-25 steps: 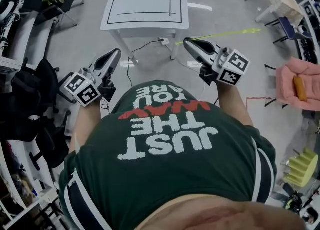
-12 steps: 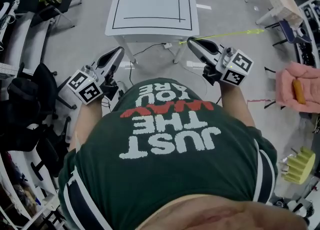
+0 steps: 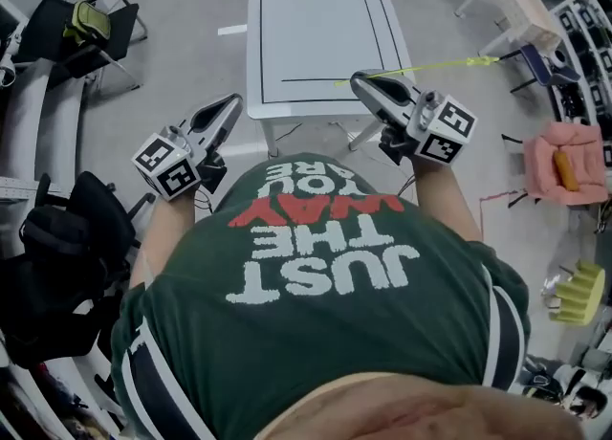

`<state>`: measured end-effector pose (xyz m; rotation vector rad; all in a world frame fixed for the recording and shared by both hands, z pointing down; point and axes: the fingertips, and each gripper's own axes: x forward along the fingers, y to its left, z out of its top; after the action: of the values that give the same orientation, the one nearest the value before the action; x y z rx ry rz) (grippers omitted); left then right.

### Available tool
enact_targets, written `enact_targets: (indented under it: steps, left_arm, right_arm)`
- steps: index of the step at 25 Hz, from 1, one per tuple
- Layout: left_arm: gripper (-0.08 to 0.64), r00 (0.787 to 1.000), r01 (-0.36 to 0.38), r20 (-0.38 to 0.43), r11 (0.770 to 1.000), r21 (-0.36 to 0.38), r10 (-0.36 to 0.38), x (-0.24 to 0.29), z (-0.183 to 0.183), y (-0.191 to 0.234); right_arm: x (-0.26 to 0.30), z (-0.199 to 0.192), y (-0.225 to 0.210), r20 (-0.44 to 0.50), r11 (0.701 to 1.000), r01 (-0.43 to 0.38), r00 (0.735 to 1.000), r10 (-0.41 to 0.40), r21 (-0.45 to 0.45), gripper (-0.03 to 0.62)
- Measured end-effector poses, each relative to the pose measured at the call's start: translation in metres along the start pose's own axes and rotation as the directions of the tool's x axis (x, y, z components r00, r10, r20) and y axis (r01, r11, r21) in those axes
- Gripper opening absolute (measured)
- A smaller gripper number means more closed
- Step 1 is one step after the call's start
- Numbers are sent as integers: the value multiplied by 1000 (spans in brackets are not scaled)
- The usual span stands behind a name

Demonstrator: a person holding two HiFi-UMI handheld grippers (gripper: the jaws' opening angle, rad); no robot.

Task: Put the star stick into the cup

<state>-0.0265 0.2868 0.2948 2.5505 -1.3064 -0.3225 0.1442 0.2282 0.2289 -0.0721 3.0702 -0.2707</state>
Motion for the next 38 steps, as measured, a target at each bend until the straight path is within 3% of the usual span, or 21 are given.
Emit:
enact_targets:
  steps: [5,12,19,27,33,38]
  left_arm:
    - [9,999,44,5,999,1,-44,-17,31,73]
    - [9,996,91,0,994,-63,-91,-16,38,139]
    - [9,992,126,-1,987,-98,-127,19,43,173]
    - [9,995,99,-7,990,-102,-100,59,30,189]
    - [9,1000,27,-11,996,-82,-28,144,19,213]
    - [9,997,-80,-9,986,-148,79,233,8,244]
  right_arm:
    - [72,0,-17,-8,999,43,999,-43,10,43]
    - [116,-1,-52,-18,990,140,990,-140,34,43]
    - [128,3,-92,-57,982,182,982,-178,57,43]
    - [117,-2,-140,-63,987,150,987,-146,64,43]
    - [91,2,-242,-52,993,71,996,-66,94,43]
    - [74,0,-347,-75,990,-28,996,38,137,43]
